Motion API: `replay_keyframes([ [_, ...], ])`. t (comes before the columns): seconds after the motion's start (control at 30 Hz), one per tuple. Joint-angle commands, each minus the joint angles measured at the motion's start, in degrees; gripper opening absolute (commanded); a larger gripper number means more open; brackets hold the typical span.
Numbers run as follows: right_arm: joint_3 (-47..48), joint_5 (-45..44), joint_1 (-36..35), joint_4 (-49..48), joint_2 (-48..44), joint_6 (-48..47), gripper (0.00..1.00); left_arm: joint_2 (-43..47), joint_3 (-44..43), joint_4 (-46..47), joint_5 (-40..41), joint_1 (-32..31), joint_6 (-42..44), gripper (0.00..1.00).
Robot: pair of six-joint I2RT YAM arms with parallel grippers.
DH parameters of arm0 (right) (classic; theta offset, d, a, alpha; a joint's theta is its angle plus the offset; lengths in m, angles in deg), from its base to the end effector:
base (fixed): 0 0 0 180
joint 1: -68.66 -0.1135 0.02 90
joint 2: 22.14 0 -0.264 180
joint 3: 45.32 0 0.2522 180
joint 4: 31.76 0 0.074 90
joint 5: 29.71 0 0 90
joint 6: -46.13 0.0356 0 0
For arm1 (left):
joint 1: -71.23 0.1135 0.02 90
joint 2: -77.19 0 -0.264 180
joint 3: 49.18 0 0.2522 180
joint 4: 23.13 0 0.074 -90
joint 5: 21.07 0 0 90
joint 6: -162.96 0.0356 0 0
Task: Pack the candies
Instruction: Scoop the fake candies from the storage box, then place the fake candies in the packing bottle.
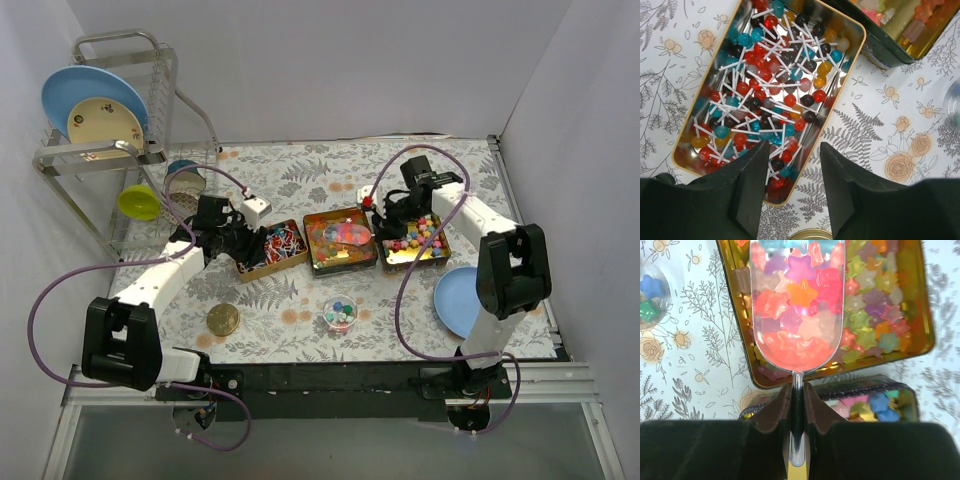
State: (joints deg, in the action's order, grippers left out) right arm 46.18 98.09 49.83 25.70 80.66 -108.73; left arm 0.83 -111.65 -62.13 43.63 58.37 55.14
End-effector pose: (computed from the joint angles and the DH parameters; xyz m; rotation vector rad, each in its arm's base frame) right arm 0.3363 0.1377 0.2263 -1.7781 1.7462 0.6014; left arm 0.2566 -0.0742 0.2248 0.0808 2.5315 -0.7710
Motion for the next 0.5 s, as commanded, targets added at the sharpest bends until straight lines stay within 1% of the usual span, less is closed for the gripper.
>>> replay_keyframes([
  [0.0,0.0,0.2,-0.1,0.4,-7.7,-0.9,0.01,1.8,-1.9,1.8,1.9,0.1,-1.5,0.47],
  [0.1,2.1,-1.2,-0.1,6.8,-10.3,-3.7,0.01,3.7,-0.9,2.0,1.7,0.1,-2.6,0.52],
  [0.13,2.7,-1.6,-0.1,10.9,-11.0,-4.5,0.01,4.2,-0.5,1.9,1.7,0.1,-2.7,0.53],
  [0.23,3.1,-3.7,-0.2,15.5,-13.9,-7.2,0.01,6.4,1.2,2.5,1.2,0.1,-3.1,0.56],
  [0.27,2.9,-5.6,-0.3,18.2,-15.7,-8.0,0.01,6.9,1.6,2.6,1.0,0.1,-3.1,0.56],
  [0.33,1.6,-8.8,-2.5,20.5,-17.0,-8.6,0.01,8.4,2.8,2.9,0.7,0.1,-3.1,0.58],
  [0.37,1.1,-11.3,-3.2,23.2,-18.2,-9.2,0.01,8.8,3.3,3.0,0.6,0.0,-3.1,0.59],
  [0.43,-1.3,-13.5,-5.7,24.3,-19.8,-10.4,0.01,9.9,4.3,3.2,0.4,0.0,-2.7,0.59],
  [0.47,-2.1,-16.2,-7.5,24.2,-21.4,-10.4,0.01,10.2,4.7,3.3,0.4,0.1,-2.6,0.60],
])
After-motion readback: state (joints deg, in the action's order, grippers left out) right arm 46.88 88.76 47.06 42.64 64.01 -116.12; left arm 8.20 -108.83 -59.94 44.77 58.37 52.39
